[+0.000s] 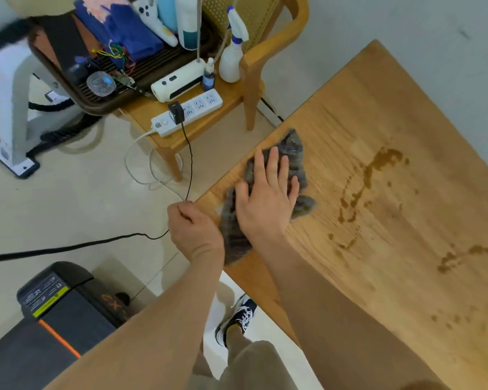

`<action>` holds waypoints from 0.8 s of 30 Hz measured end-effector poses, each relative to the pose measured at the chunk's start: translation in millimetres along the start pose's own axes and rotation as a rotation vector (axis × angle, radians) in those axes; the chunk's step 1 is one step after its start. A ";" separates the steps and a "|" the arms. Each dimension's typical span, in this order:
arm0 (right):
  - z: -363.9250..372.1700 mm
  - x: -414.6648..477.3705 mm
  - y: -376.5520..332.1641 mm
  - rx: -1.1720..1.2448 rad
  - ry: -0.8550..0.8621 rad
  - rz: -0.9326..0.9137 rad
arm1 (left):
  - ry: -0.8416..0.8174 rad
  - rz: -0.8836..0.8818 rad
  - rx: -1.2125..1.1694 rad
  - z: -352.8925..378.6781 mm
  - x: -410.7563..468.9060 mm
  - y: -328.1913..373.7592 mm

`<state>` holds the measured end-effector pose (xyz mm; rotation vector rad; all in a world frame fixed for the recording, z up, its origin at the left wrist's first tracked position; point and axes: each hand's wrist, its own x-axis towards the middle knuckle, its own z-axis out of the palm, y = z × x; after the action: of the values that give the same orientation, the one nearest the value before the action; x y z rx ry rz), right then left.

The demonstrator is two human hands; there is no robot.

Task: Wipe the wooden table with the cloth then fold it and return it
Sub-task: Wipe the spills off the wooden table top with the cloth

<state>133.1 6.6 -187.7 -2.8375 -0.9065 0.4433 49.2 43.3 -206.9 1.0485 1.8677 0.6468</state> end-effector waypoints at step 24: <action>10.3 -95.9 92.2 -0.137 -0.032 -0.424 | -0.031 0.486 0.578 -4.3 -4.9 -5.5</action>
<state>105.7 -123.8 -194.1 -2.6460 -1.5499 0.3830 44.5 36.2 -206.9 1.9114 1.8223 0.3481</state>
